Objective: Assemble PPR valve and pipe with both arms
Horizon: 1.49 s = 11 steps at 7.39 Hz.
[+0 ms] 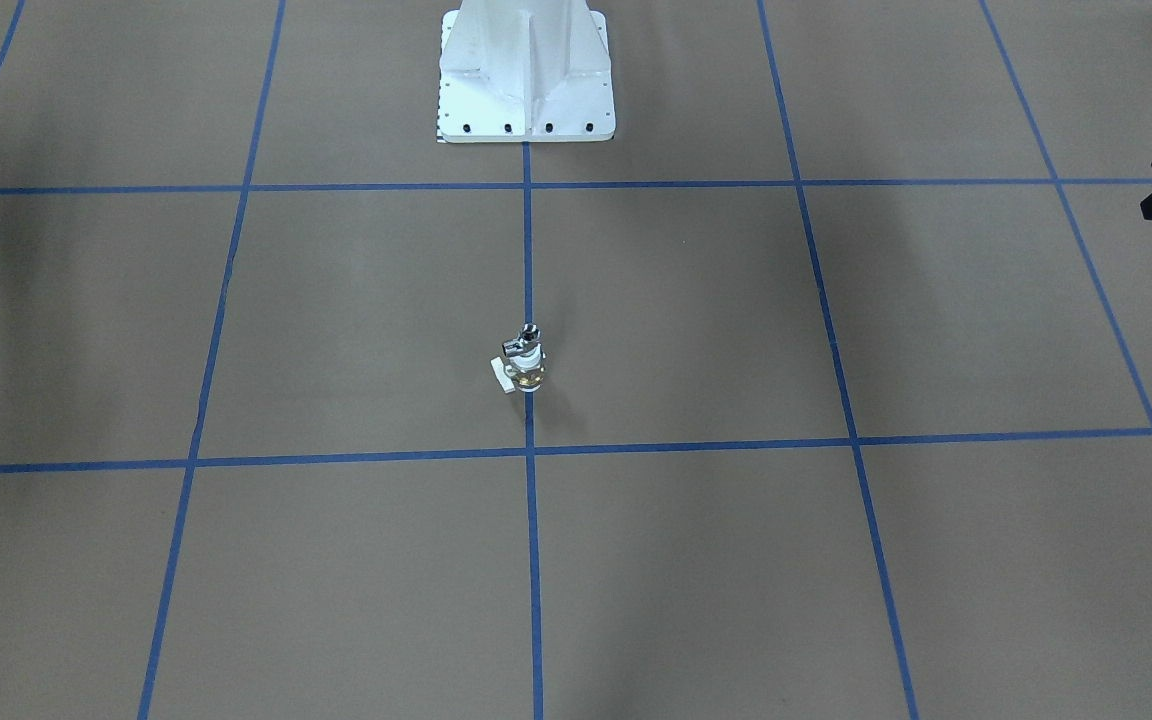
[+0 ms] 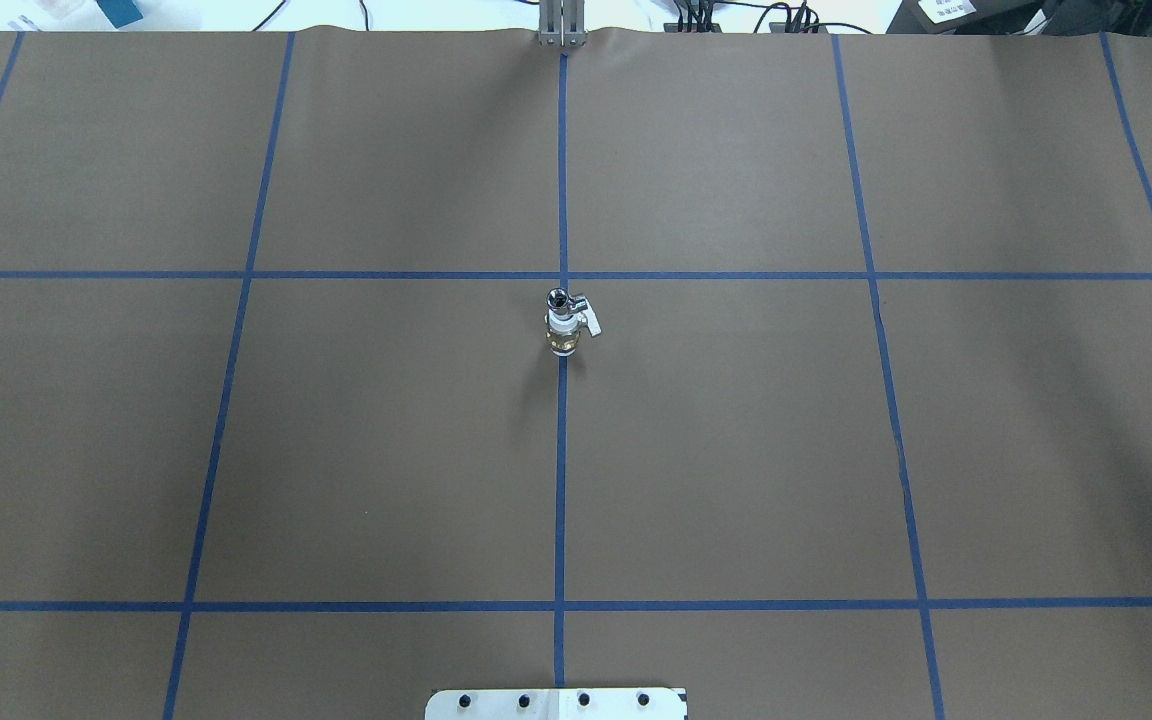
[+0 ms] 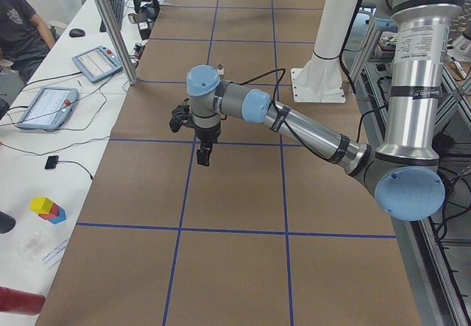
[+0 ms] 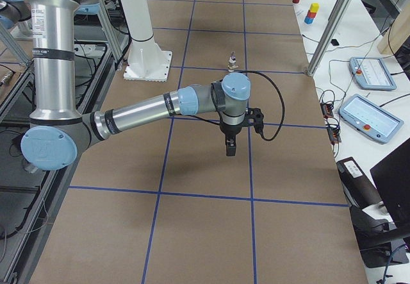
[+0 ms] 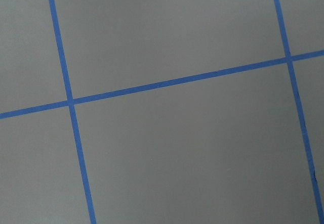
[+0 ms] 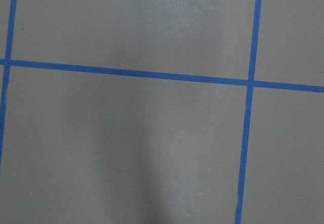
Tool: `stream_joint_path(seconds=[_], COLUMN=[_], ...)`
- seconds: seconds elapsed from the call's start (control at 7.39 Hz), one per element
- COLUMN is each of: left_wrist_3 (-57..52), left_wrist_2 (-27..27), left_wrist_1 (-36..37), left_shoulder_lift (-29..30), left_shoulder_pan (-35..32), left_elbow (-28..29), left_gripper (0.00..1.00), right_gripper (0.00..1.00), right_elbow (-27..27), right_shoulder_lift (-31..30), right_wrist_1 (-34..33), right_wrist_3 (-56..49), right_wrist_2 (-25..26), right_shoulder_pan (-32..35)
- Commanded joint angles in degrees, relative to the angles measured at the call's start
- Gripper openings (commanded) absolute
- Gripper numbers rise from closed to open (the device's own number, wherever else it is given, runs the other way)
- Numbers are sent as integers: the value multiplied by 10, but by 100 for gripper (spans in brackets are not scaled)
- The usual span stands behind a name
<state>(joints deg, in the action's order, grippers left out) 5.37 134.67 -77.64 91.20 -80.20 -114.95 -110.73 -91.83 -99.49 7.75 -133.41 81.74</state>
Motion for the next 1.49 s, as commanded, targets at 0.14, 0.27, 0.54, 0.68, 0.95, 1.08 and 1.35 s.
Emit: stream_joint_path(seconds=[0.14,0.27,0.54,0.68,0.95,1.08,1.35], left_wrist_3=[1,1,1,1,2,3,6], left_wrist_2=[0,2,3,4,2,2,2], left_wrist_1=[0,0,-1,-4,-2,-2,-2], left_shoulder_lift=[0,-1,-18,-30,-30,-30,-30], left_shoulder_pan=[0,0,0,0,-1,-1,-1], left_elbow=[5,6,15,16,14,13,13], left_gripper=[100,100,100,100,100,100,100], right_gripper=[99,99,99,99,99,99,99], right_elbow=[1,1,1,0,2,0,2], right_shoulder_lift=[-1,-1,-2,-1,-1,-1,-1], right_wrist_1=[0,0,0,0,0,0,0], right_wrist_3=[-1,0,2,5,5,5,4], right_wrist_2=[3,3,3,3,4,3,5], right_shoulder_pan=[0,0,0,0,0,0,0])
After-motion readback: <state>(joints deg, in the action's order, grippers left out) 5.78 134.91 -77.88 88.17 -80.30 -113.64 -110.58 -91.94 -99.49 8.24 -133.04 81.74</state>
